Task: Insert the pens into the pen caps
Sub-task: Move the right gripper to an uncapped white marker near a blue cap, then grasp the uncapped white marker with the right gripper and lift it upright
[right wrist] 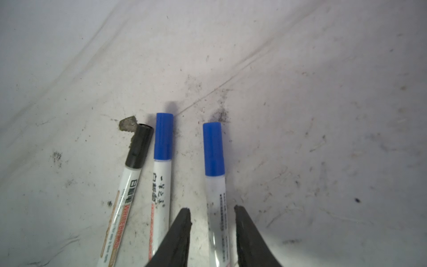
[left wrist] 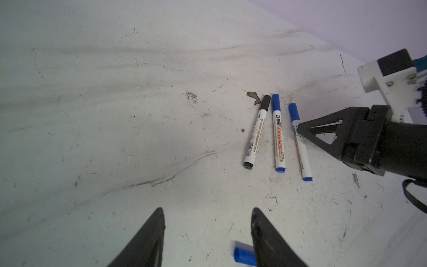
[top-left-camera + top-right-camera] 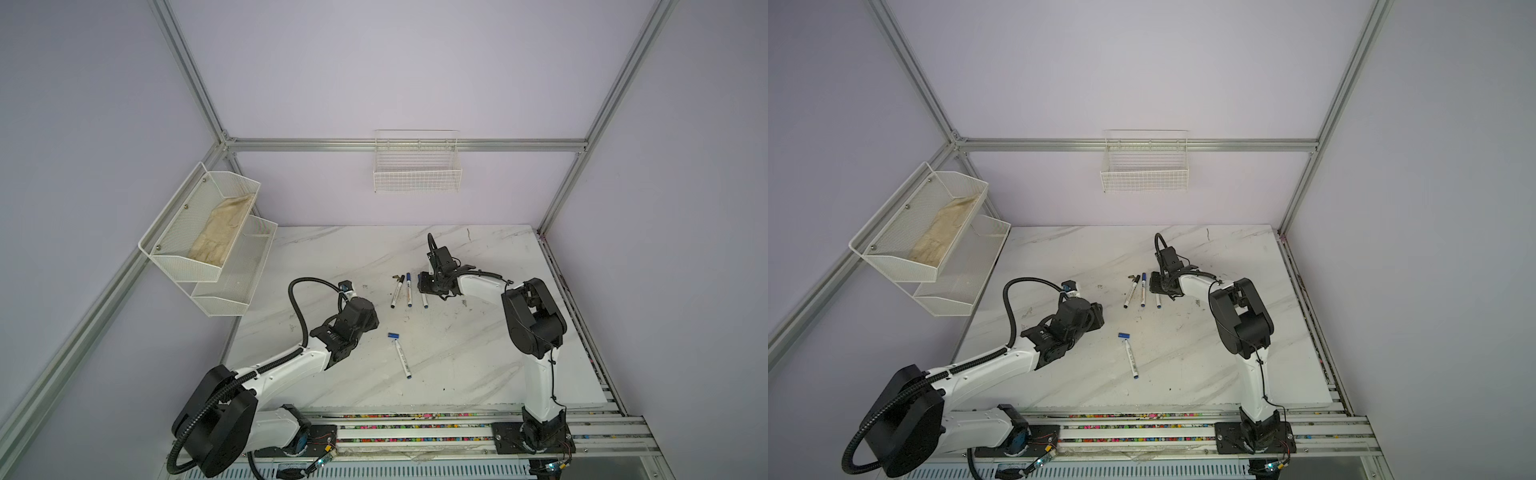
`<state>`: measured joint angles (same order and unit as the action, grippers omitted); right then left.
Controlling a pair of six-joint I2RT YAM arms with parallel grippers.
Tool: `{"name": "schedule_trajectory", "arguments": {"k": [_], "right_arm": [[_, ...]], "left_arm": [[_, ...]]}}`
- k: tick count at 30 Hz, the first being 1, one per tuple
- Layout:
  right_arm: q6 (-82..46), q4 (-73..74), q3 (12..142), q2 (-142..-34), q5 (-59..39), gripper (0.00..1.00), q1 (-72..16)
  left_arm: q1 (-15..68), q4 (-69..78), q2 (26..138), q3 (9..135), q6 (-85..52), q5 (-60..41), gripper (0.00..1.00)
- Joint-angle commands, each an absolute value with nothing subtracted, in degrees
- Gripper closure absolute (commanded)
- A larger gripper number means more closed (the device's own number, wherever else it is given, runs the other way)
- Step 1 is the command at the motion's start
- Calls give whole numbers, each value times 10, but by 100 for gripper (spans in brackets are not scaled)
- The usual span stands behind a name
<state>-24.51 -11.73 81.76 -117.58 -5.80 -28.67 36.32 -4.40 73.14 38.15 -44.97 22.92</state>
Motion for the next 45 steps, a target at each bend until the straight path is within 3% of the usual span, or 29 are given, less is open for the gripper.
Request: {"name": "schedule_trajectory", "arguments": {"k": [1, 8, 15, 27, 36, 45], "right_arm": [[-233, -127, 806, -1108, -20, 64, -293], [-84, -163, 743, -1008, -87, 61, -391], [-12, -199, 693, -962, -88, 59, -493], [46, -378, 763, -1059, -115, 58, -529], [9, -347, 735, -1088, -70, 57, -544], [15, -373, 711, -1102, -11, 72, -578]], "left_arm": [[359, -21, 731, 428, -460, 236, 42], [347, -98, 736, 437, -524, 286, 41], [338, -177, 725, 433, -572, 307, 41], [338, -223, 703, 422, -599, 297, 41], [338, -229, 692, 421, -594, 290, 41], [340, -240, 675, 414, -595, 283, 40]]}}
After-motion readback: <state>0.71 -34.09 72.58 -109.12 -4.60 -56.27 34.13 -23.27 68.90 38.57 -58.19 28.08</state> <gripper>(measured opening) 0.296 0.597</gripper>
